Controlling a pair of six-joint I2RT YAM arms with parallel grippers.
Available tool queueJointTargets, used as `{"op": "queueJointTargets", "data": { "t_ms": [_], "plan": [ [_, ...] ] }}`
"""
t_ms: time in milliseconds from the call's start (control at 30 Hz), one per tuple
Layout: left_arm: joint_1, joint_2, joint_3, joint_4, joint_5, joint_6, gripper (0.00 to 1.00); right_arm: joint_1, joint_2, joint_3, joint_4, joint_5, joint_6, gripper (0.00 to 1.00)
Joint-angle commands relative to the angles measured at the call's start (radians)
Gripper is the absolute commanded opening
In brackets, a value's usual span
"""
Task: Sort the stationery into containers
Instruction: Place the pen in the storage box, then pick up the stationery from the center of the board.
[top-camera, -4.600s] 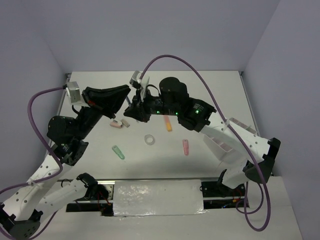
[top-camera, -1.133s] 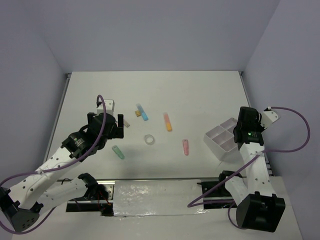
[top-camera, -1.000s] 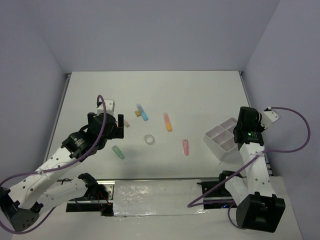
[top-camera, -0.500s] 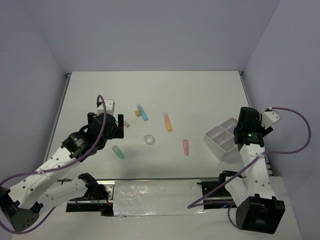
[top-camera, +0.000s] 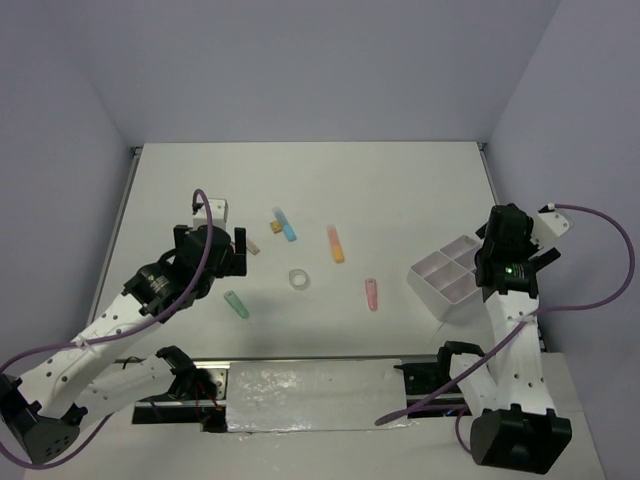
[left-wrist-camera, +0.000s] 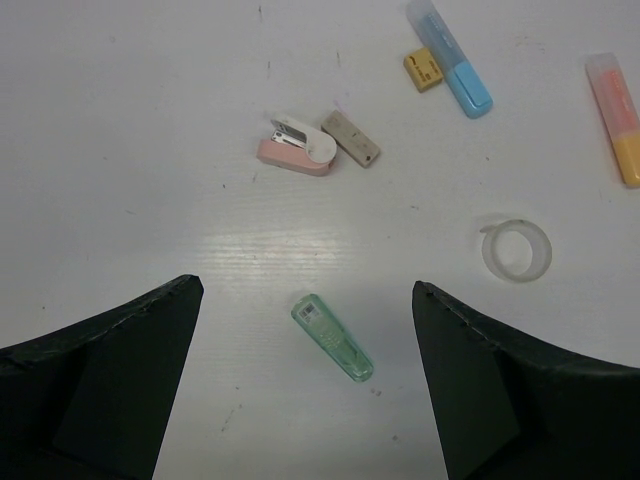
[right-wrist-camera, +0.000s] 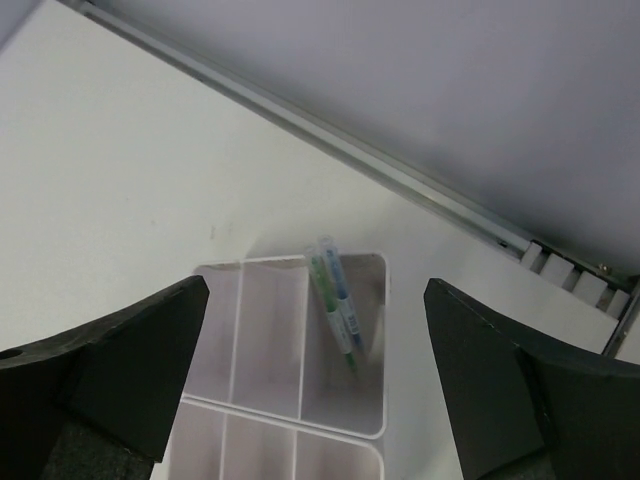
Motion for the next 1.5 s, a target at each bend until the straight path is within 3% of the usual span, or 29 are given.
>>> {"op": "queueJointTargets", "data": {
  "t_ms": [0,267,567,700,900,1100,1233,1333,1367,1467],
  "plan": [
    [0.014,0.003,0.026,-0.002,-0.014,-0.02,0.99,0.002,-0.035,0.1,-0.032,-0.014,-0.033,0.98],
    [0.038,0.012,0.03,-0.011,-0.019,-0.027,0.99,0.042,-0.007,0.298,-0.101,-0.063,-0.115,1.0],
    [0.069,0.036,0.039,-0.022,-0.026,-0.039,0.99,0.169,0.05,0.577,-0.15,-0.134,-0.165,1.0],
    [0.135,0.042,0.048,-0.025,-0.02,-0.046,0.99,0.207,0.036,0.601,-0.028,-0.542,-0.18,1.0],
    [0.164,0.031,0.049,-0.039,-0.077,-0.059,0.99,0.419,0.128,0.833,-0.066,-0.706,-0.284,1.0],
    [0.186,-0.018,0.05,-0.042,-0.111,-0.074,0.99,0.574,0.176,0.968,-0.097,-1.043,-0.344,1.0],
    [0.189,-0.063,0.042,-0.04,-0.12,-0.086,0.99,0.764,0.185,0.98,-0.117,-0.941,-0.336,1.0],
    [0.19,-0.081,0.039,-0.034,-0.123,-0.086,0.99,0.951,0.228,0.964,-0.158,-0.736,-0.339,1.0],
    [0.189,-0.08,0.037,-0.034,-0.126,-0.086,0.99,1.038,0.251,0.927,-0.17,-0.602,-0.34,1.0],
    [0.192,-0.073,0.042,-0.042,-0.129,-0.089,0.99,1.123,0.271,0.811,-0.17,-0.398,-0.317,1.0]
  ]
}}
